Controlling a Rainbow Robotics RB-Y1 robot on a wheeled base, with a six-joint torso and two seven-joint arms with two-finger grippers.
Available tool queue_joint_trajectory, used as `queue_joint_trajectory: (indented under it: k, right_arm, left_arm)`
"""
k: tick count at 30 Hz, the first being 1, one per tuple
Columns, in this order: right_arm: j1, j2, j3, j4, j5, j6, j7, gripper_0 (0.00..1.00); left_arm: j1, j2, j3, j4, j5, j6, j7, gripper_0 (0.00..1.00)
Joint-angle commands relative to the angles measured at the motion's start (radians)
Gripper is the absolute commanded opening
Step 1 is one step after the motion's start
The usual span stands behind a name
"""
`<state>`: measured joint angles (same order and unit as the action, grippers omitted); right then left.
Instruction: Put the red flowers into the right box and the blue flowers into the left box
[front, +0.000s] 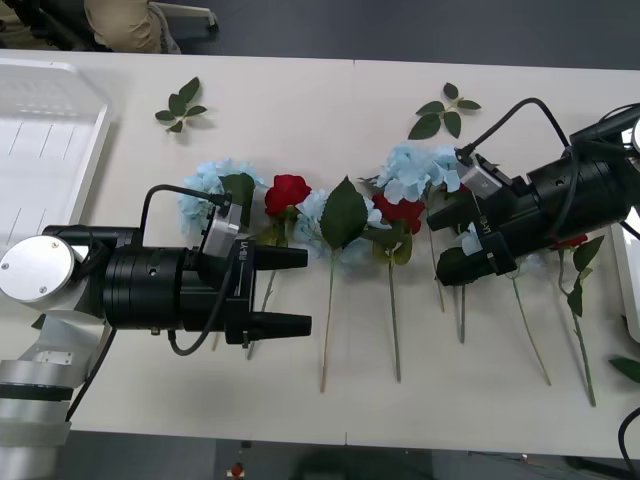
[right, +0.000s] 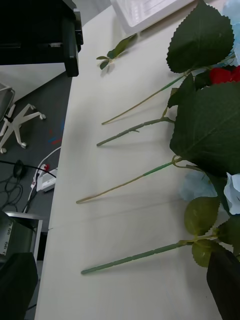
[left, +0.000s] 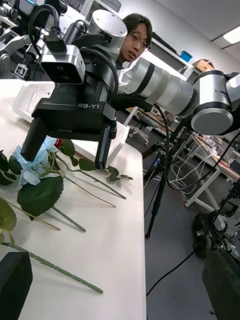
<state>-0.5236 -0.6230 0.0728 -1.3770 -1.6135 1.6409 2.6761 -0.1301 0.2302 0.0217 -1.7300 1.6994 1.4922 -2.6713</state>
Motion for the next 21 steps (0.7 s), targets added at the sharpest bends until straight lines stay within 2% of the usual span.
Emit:
queue_joint_trajectory:
  k: [1,9,11,13,19,21]
  right_arm:
    - [0.048,0.032,0.025,0.009,0.004,-0.003,0.029,1.0]
    - [0.017,0.037,-0.036,-0.002,0.038,0.028,0.029,1.0]
    - [-0.009,0.037,-0.088,-0.025,0.099,0.1,0.029,1.0]
    - [-0.01,0.035,-0.119,-0.054,0.127,0.119,0.029,1.0]
    - [-0.01,0.032,-0.209,-0.221,0.257,0.208,-0.41,1.0]
    - [-0.01,0.032,-0.235,-0.303,0.308,0.247,-0.607,1.0]
  left_arm:
    - [0.004,0.008,-0.011,-0.029,0.011,0.0,-0.034,1.0]
    - [0.007,0.024,0.018,-0.006,0.098,-0.018,-0.034,1.0]
    - [-0.02,0.121,0.024,-0.02,0.169,-0.058,-0.034,1.0]
    - [-0.032,0.17,0.026,-0.037,0.177,-0.059,-0.034,1.0]
    - [-0.059,0.296,0.072,-0.144,0.117,-0.075,-0.027,1.0]
    - [-0.059,0.327,0.086,-0.197,0.036,-0.075,0.143,1.0]
